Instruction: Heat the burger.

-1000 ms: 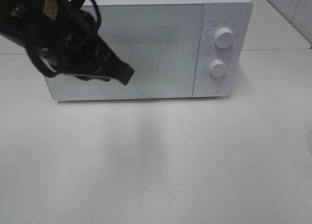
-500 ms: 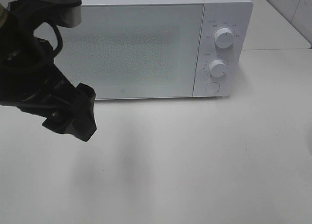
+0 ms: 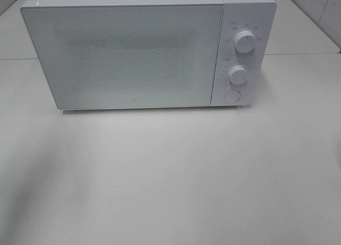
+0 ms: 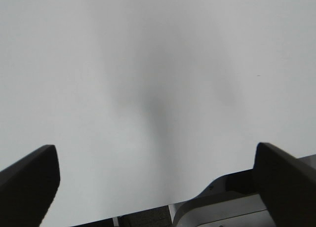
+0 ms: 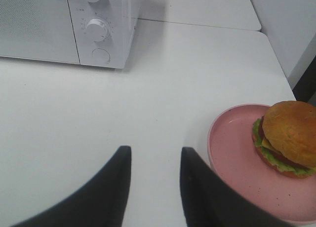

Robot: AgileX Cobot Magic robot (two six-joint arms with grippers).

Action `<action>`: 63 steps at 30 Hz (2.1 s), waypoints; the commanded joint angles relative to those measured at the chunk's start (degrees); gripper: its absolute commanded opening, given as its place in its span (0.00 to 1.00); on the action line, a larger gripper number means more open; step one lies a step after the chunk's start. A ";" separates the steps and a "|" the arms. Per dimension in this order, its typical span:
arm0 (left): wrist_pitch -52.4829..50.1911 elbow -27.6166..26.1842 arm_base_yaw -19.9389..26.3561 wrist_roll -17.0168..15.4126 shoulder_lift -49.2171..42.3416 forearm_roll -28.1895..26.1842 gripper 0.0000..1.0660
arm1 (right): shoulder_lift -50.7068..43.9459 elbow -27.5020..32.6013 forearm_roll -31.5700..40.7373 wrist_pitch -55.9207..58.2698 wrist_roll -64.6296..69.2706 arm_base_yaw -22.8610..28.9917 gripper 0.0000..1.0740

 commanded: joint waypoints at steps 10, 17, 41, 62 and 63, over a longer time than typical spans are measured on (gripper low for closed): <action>-0.46 12.15 15.70 6.13 -15.64 -1.55 0.95 | -1.66 -0.06 0.34 -0.23 0.23 -0.40 0.33; -0.63 20.51 15.70 6.13 -30.60 -6.02 0.95 | -1.66 -0.06 0.34 -0.23 0.23 -0.40 0.33; -3.90 29.91 15.70 5.50 -64.34 -3.67 0.95 | -1.66 -0.06 0.34 -0.23 0.23 -0.40 0.33; -3.90 29.91 15.70 5.67 -73.05 -4.64 0.95 | -1.60 -0.11 0.17 -0.34 0.23 -0.40 0.33; -3.90 29.91 15.70 5.67 -73.05 -4.64 0.95 | -1.60 -0.11 0.17 -0.34 0.23 -0.40 0.33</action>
